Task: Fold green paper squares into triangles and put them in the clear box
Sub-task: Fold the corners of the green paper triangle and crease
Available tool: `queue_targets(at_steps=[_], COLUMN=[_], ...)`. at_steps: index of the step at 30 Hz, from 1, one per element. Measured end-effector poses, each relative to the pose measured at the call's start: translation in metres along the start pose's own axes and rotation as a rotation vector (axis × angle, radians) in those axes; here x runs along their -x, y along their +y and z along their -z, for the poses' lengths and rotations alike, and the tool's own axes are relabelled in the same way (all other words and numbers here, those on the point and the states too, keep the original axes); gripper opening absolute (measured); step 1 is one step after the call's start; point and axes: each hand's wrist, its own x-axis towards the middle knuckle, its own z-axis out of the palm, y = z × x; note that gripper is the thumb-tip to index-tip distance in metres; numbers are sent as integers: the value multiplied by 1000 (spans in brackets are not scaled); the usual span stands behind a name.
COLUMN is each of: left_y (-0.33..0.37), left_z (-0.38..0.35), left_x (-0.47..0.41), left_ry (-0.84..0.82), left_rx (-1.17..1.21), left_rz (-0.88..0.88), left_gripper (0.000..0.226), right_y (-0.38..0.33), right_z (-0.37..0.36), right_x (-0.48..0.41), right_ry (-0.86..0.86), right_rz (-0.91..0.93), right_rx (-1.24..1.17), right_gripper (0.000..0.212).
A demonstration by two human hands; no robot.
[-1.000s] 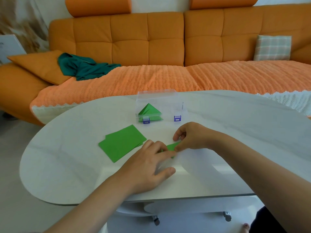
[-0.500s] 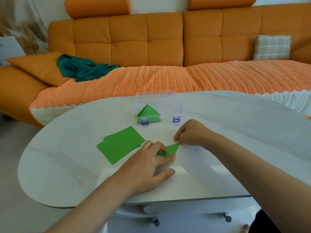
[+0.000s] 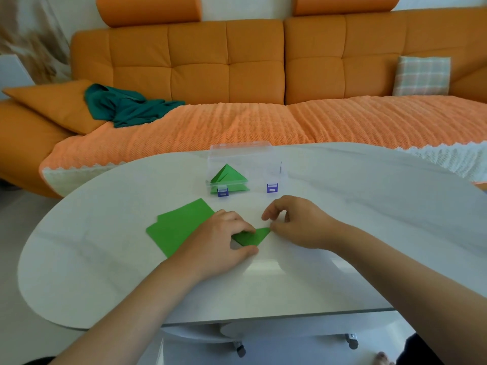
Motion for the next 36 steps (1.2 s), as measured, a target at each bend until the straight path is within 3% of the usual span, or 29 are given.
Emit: queue_targets(at_steps=[4, 8, 14, 19, 23, 30, 36], left_y=[4, 8, 14, 19, 23, 21, 25], left_z=[0, 2, 11, 15, 17, 15, 16], left_x=[-3, -4, -2, -3, -6, -8, -11], left_ry=[40, 119, 194, 301, 259, 237, 200], left_rx=[-66, -57, 79, 324, 476, 543, 415], left_rz=[-113, -138, -72, 119, 203, 256, 224], left_gripper=[28, 24, 10, 11, 12, 12, 12], right_y=[2, 2, -9, -18, -23, -30, -27], right_z=[-4, -9, 0, 6, 5, -2, -2], right_x=[6, 6, 7, 8, 7, 8, 2], right_ry=[-24, 44, 114, 102, 96, 168, 135], right_rz=[180, 230, 223, 185, 161, 132, 110], right_rx=[77, 55, -27, -152, -215, -285, -150], right_gripper=[20, 8, 5, 13, 12, 12, 10])
